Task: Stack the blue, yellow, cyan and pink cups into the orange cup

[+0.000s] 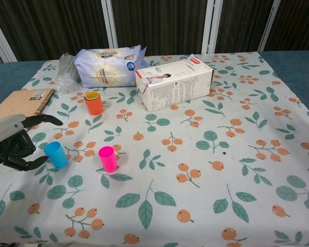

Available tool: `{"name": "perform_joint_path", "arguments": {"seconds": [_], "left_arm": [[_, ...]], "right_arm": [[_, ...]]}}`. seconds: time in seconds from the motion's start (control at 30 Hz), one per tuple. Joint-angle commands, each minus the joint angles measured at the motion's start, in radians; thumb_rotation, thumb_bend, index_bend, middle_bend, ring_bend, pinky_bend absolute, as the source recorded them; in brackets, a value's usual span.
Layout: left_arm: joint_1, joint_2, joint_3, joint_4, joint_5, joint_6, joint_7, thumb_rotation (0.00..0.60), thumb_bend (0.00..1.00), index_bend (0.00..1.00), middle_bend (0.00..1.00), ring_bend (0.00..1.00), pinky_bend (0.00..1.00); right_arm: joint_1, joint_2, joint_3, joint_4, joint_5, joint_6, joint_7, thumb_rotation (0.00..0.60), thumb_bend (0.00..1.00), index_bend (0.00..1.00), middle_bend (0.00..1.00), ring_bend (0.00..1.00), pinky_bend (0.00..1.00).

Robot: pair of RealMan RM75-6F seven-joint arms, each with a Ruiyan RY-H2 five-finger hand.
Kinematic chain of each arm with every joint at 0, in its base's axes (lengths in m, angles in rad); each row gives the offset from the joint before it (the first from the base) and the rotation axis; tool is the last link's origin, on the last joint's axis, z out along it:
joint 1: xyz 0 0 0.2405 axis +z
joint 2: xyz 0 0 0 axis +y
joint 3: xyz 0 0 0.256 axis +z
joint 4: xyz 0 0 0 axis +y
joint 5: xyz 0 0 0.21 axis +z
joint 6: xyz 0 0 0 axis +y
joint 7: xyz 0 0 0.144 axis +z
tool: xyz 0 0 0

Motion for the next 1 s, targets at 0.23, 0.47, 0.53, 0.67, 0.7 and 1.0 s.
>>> {"name": "perform_joint_path", "arguments": {"seconds": [0.23, 0.47, 0.53, 0.67, 0.7, 1.0], "left_arm": [[0.006, -0.030, -0.016, 0.051, -0.013, -0.028, -0.039, 0.600, 0.37, 0.34, 1.00, 1.00, 1.00], [0.004, -0.046, -0.025, 0.070, -0.008, -0.059, -0.080, 0.600, 0.35, 0.40, 1.00, 1.00, 1.00], [0.003, -0.052, -0.027, 0.075, -0.006, -0.063, -0.083, 0.600, 0.35, 0.40, 1.00, 1.00, 1.00], [0.003, -0.066, -0.034, 0.088, -0.005, -0.065, -0.090, 0.600, 0.35, 0.43, 1.00, 1.00, 1.00], [0.003, -0.070, -0.036, 0.091, -0.004, -0.065, -0.091, 0.600, 0.35, 0.45, 1.00, 1.00, 1.00], [-0.026, -0.086, -0.142, 0.111, -0.002, -0.029, -0.132, 0.600, 0.35, 0.54, 1.00, 1.00, 1.00]], "right_arm": [[-0.002, -0.003, 0.000, 0.002, 0.001, 0.004, -0.006, 0.600, 0.20, 0.00, 0.00, 0.00, 0.00], [-0.003, -0.005, 0.000, 0.004, 0.002, 0.005, -0.009, 0.600, 0.20, 0.00, 0.00, 0.00, 0.00], [-0.003, -0.005, -0.001, 0.003, 0.001, 0.005, -0.009, 0.600, 0.20, 0.00, 0.00, 0.00, 0.00], [-0.006, -0.003, -0.001, 0.004, -0.001, 0.011, -0.004, 0.600, 0.20, 0.00, 0.00, 0.00, 0.00], [-0.006, -0.002, -0.001, 0.005, -0.001, 0.012, -0.003, 0.600, 0.20, 0.00, 0.00, 0.00, 0.00], [-0.005, -0.001, -0.001, 0.005, 0.001, 0.008, -0.003, 0.600, 0.20, 0.00, 0.00, 0.00, 0.00]]}}
